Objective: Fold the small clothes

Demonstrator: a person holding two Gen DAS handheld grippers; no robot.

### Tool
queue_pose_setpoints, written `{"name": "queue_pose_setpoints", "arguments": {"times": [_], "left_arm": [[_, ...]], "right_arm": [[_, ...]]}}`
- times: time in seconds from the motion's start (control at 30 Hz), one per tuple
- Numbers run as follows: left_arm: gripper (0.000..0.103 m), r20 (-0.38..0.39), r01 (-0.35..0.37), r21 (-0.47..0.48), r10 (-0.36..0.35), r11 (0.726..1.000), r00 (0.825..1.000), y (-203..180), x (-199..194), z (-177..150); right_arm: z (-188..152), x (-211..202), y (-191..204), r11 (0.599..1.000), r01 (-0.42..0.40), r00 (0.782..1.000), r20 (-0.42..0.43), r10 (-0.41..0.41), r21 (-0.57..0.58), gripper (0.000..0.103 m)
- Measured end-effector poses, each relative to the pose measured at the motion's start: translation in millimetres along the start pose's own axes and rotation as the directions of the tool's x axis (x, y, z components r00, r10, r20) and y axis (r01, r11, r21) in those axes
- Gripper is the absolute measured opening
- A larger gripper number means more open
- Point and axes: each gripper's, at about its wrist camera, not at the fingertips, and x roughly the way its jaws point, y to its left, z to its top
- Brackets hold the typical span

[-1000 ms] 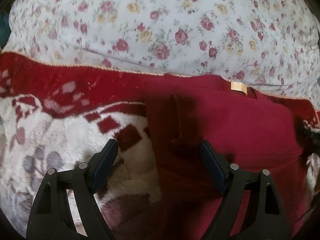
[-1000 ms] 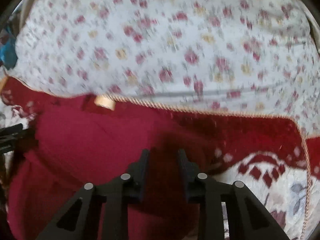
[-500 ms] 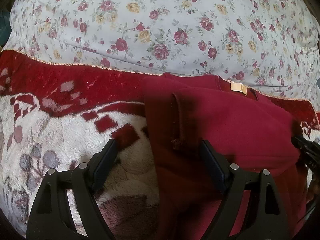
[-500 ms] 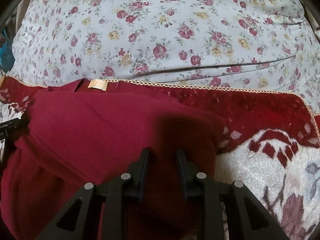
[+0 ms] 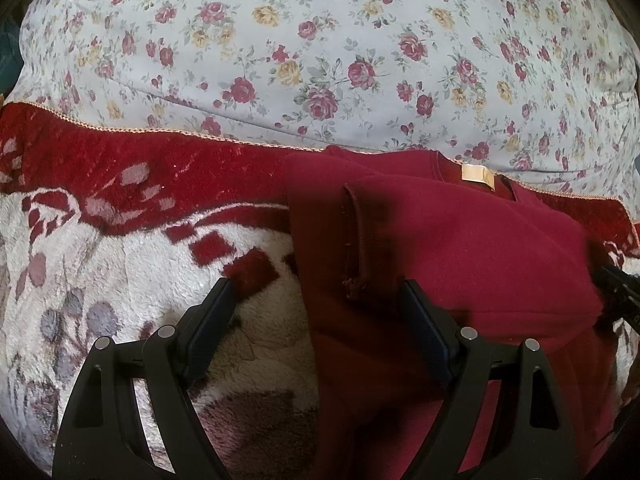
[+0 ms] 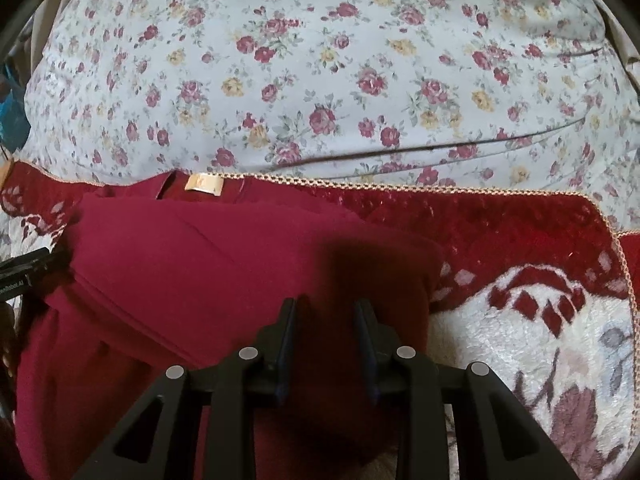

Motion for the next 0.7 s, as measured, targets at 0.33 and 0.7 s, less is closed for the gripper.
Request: {"name": "queue_pose_setpoints", "arguments": {"times": [0.33,0.7], "left_arm": [[0.084,0.002,-0.004,0.005,0.004,1.0,1.0,-0.2,-0.4,0.2],[0.084,0.008,-0.001,0.007,0.001,1.0,1.0,0.6,-3.8,-2.2]], "right_arm": [[-3.0,-5.0,-3.8,0.998,-0.036,0.999,-0.013,0.036,0.056,0.029],[-16.7,-11.9,0.4,0.999,-0.028,0.999,-0.031,0.029,0.038,0.036]]}}
